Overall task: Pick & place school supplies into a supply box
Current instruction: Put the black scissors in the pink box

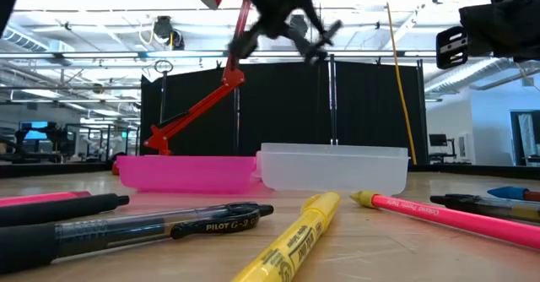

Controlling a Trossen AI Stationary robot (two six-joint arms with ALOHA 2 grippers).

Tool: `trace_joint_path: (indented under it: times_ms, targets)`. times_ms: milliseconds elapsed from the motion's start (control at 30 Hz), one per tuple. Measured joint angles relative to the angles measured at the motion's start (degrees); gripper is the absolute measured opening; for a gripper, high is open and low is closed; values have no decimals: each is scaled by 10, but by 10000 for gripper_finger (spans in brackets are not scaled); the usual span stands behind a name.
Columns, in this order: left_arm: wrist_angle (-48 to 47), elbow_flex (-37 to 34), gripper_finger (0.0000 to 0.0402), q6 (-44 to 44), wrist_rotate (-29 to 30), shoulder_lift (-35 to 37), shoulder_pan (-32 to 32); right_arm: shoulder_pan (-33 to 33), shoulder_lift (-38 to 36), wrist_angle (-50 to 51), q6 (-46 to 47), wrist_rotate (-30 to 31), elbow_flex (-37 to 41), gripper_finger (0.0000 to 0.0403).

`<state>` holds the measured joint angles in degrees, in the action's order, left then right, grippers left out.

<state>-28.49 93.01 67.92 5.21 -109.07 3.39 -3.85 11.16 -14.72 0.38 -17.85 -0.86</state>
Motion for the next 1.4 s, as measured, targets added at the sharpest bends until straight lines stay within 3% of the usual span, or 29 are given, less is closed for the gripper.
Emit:
trace_joint_path:
  times_ms: [200,433,1400]
  targets:
    - [-157,131,59,13,-51,-115,-28,0,2,-2,0,0,0,0]
    - [-159,202,59,29,-71,-190,-37,0,2,-16,0,0,0,0]
    - [-209,200,59,89,-61,-255,-56,0,2,-17,0,-2,0,0]
